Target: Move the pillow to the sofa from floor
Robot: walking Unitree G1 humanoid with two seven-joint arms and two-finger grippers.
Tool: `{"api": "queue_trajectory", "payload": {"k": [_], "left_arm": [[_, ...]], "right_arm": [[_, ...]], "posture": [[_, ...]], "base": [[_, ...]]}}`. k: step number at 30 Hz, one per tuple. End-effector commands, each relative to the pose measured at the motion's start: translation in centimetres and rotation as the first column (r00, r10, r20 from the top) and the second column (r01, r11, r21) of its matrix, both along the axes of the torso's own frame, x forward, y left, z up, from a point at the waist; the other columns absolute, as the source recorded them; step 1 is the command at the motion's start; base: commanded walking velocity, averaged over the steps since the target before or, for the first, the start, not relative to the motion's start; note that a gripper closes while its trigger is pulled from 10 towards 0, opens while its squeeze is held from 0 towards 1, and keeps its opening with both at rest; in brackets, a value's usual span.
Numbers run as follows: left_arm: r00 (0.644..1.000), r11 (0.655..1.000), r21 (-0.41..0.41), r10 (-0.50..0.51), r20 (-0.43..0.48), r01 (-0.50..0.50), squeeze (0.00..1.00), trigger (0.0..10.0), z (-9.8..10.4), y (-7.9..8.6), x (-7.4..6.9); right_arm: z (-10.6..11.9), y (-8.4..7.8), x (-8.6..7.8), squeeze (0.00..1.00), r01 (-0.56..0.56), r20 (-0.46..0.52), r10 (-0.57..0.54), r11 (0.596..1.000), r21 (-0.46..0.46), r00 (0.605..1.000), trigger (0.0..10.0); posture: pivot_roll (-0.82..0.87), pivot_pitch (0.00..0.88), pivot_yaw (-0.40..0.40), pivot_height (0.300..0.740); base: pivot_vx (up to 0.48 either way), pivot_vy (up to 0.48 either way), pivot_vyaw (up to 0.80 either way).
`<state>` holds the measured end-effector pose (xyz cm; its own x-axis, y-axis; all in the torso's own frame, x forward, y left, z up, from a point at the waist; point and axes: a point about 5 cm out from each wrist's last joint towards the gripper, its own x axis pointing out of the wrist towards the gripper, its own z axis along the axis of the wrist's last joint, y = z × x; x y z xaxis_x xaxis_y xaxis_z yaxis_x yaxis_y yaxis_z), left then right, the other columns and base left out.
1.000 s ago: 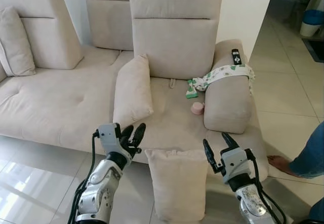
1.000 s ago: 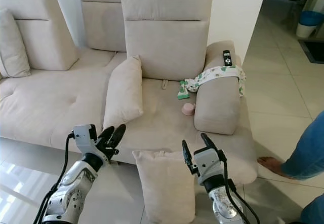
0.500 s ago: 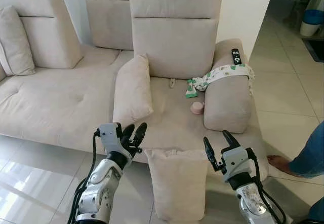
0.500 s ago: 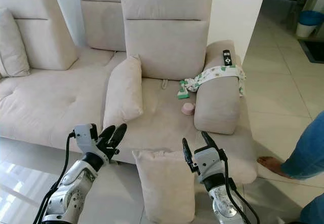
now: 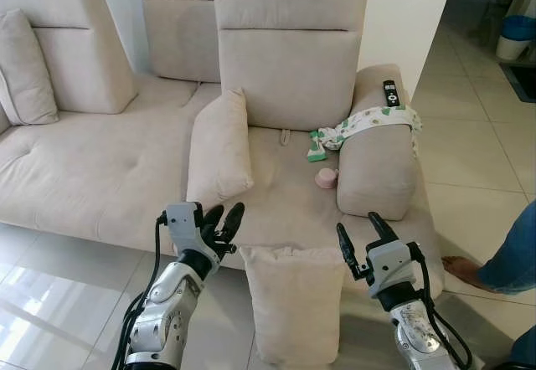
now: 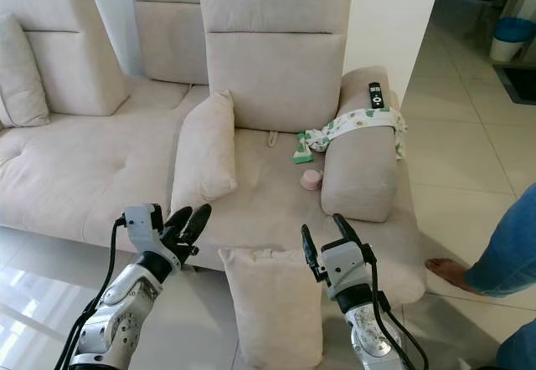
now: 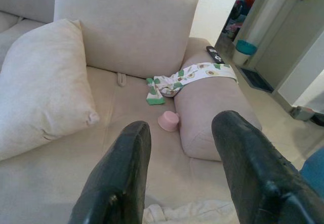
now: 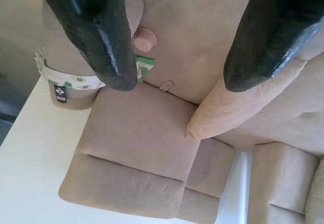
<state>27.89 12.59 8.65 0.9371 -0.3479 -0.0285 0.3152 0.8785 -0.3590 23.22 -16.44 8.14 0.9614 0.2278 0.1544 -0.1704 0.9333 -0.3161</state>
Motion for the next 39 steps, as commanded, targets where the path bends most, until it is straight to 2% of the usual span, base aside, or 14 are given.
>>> {"api": "queue_trajectory", "payload": {"k": [1,8,27,39], "left_arm": [[1.0,1.0,0.024,-0.006,0.008,0.005,0.0,10.0,0.0,0.13,0.1],[1.0,1.0,0.028,-0.008,0.01,0.008,0.0,10.0,0.03,0.05,0.11],[1.0,0.999,0.035,-0.017,0.012,0.017,0.0,10.0,0.0,-0.07,0.02],[1.0,0.999,0.036,-0.005,0.005,0.005,0.0,10.0,-0.15,0.02,-0.04]], "right_arm": [[-0.24,0.14,-0.04,0.0,0.003,-0.003,-0.003,1.0,0.008,1.0,10.0],[-0.25,0.14,0.0,0.0,0.003,-0.003,-0.003,1.0,0.008,1.0,10.0],[-0.33,0.19,0.0,0.0,0.002,-0.004,-0.002,1.0,0.005,1.0,10.0],[-0.36,0.21,0.05,0.0,-0.002,-0.006,0.002,1.0,0.001,1.0,10.0]], "posture": [[0.05,0.0,0.08,0.74],[0.05,0.0,0.08,0.74],[0.05,0.0,0.08,0.74],[0.05,0.0,0.078,0.74]], "base": [[0.0,0.0,0.0],[0.0,0.0,0.0],[0.285,0.0,0.0],[0.0,0.0,0.0]]}}
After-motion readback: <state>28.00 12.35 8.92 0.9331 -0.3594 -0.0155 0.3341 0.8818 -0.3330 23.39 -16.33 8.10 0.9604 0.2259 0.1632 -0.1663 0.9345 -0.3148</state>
